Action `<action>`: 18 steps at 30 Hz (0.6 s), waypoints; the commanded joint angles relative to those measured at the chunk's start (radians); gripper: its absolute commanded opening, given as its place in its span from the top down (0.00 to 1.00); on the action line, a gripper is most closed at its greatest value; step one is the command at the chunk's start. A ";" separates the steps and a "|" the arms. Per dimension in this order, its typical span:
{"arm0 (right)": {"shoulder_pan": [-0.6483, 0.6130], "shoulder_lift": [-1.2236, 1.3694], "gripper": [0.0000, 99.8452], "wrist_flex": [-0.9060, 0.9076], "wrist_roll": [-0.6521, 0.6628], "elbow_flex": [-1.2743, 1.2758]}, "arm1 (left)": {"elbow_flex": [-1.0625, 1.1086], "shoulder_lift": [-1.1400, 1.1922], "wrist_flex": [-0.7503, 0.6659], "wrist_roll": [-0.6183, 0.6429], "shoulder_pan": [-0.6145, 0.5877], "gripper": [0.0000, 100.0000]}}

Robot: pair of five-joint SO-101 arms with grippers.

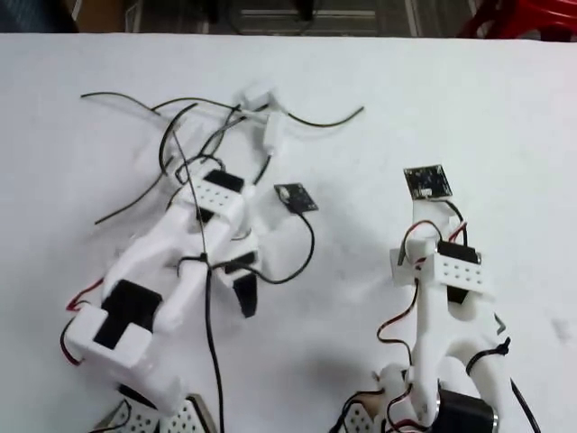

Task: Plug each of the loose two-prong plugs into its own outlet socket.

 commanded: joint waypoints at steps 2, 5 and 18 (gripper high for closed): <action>-0.001 -0.004 0.98 -0.015 0.000 -0.008 | 0.029 -0.044 -0.140 -0.009 0.005 0.65; -0.001 -0.004 0.98 -0.016 0.000 -0.008 | 0.014 -0.050 -0.084 -0.018 0.010 0.65; -0.001 -0.004 0.98 -0.018 0.000 -0.008 | -0.295 -0.024 0.094 -0.164 0.012 0.65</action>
